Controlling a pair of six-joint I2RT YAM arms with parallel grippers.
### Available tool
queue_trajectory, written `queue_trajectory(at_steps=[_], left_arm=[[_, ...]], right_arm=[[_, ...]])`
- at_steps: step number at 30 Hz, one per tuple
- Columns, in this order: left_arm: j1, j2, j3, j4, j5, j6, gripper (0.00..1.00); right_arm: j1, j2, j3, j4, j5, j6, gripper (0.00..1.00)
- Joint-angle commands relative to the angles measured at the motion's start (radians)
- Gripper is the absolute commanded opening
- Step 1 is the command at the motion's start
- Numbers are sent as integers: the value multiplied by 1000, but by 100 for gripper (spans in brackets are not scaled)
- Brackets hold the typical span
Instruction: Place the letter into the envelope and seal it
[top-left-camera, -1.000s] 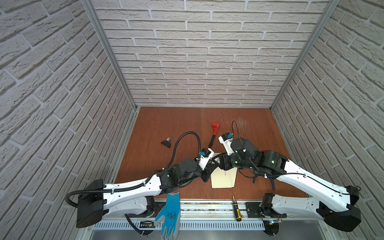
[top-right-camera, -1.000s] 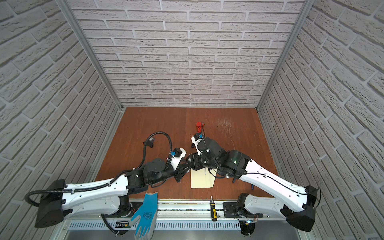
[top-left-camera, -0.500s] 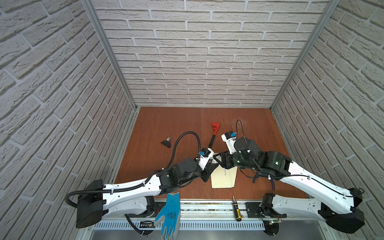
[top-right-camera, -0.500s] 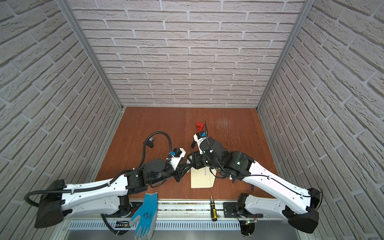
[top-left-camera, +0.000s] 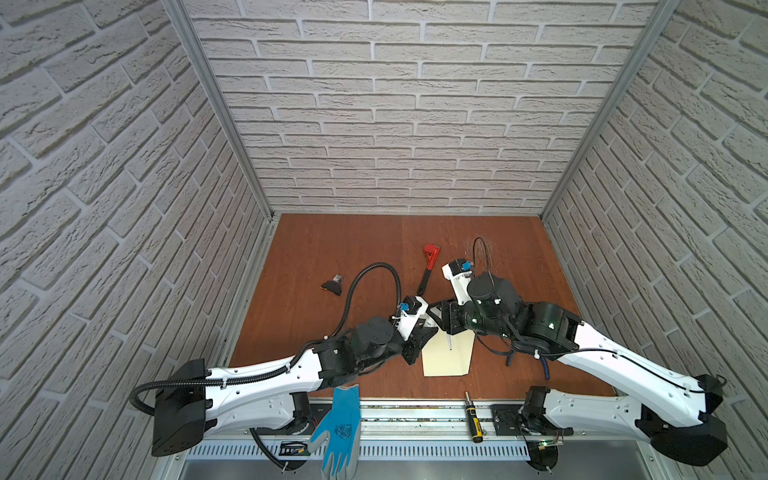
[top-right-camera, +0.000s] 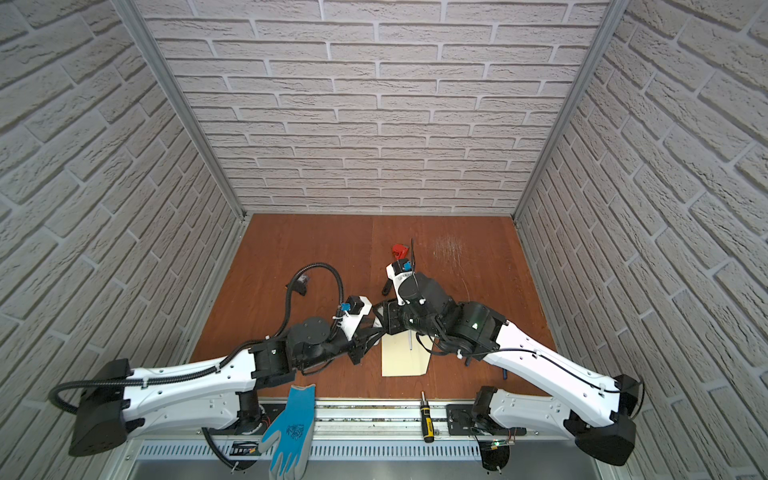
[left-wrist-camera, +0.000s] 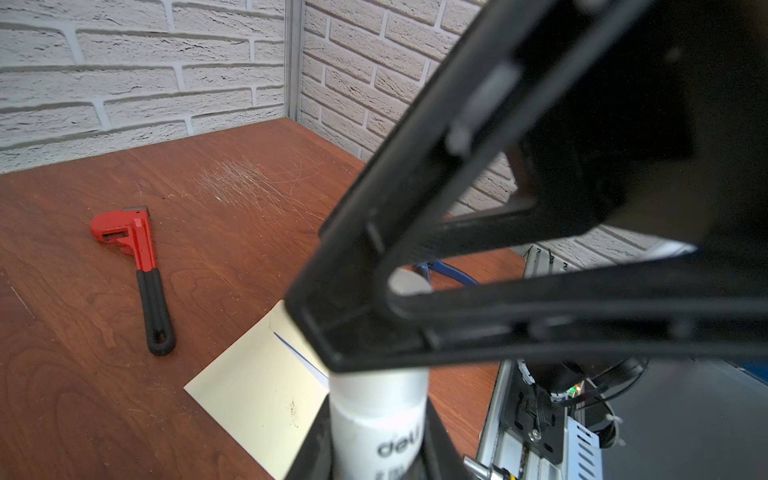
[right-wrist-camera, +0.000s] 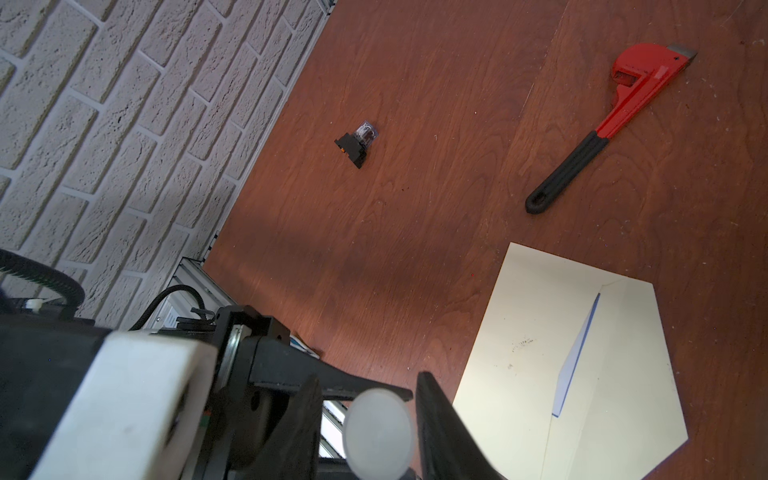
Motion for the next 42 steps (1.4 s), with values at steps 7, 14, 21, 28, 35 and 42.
queue_trajectory(at_steps=[7, 14, 21, 28, 35, 42], left_arm=[[3, -38, -16, 78, -7, 0, 0], [4, -35, -17, 78, -10, -3, 0], [3, -24, -16, 83, -26, -10, 0], [5, 7, -4, 62, -45, -31, 0], [3, 9, 0, -19, -75, -42, 0], [-1, 3, -40, -53, -94, -50, 0]], right_arm=[[4, 9, -19, 25, 21, 30, 40], [4, 15, -19, 29, 14, 38, 32], [3, 9, -6, 29, 18, 39, 19], [3, 5, 16, 12, 43, 21, 10], [2, 24, 94, -60, 102, -29, 6], [-36, 31, 147, -83, 108, -57, 6]])
